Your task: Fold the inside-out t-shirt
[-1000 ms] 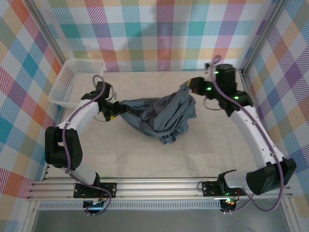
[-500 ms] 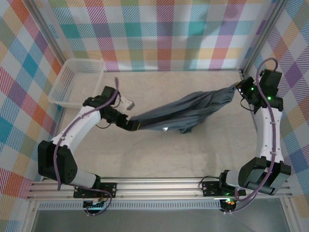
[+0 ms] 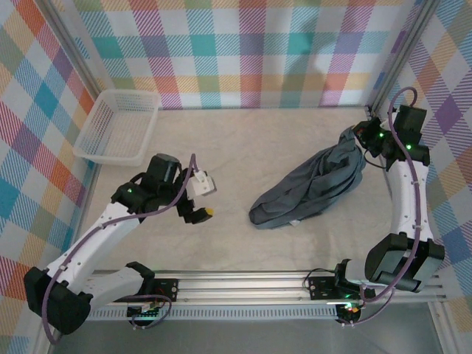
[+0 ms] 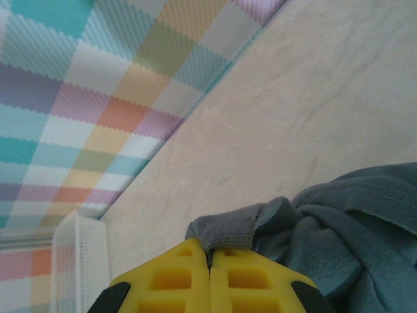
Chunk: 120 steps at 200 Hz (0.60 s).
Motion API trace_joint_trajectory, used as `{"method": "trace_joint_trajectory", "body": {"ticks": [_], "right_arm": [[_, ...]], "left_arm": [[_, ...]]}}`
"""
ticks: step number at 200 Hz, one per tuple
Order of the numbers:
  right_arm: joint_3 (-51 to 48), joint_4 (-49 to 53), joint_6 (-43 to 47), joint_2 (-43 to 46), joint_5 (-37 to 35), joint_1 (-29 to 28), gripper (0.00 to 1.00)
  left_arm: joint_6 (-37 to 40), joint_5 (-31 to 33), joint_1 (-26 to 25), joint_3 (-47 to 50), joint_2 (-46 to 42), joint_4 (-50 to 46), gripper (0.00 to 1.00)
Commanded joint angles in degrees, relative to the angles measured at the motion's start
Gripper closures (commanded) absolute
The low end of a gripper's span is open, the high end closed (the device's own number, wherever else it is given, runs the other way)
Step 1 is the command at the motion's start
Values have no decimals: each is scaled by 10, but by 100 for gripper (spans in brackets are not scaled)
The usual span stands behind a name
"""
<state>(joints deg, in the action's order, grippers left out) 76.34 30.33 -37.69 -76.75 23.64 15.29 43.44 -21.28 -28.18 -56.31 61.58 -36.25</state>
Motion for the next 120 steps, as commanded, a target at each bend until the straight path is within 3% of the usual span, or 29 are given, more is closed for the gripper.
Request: {"method": "trace_joint_trajectory", "body": {"ticks": [1, 19, 34, 69, 101, 111, 120], "right_arm": [[-23, -83, -9, 21, 164, -26, 100], [-15, -100, 20, 35, 226, -76, 100], [1, -94, 40, 53, 244, -108, 100], [7, -158, 26, 83, 328, -145, 100], [17, -175, 31, 83, 373, -170, 100], [19, -178, 32, 83, 377, -176, 100], [21, -176, 34, 84, 373, -177, 100]], "left_arm": [[-195, -35, 15, -50, 44, 129, 0], [-422, -68, 18, -84, 100, 255, 1], [-533, -96, 5, -125, 159, 302, 2], [-570, -80, -52, -224, 288, 303, 4], [-596, -66, -58, -290, 389, 298, 2], [-600, -87, -58, -315, 417, 288, 7], [-607, -105, -59, -331, 440, 283, 18]]}}
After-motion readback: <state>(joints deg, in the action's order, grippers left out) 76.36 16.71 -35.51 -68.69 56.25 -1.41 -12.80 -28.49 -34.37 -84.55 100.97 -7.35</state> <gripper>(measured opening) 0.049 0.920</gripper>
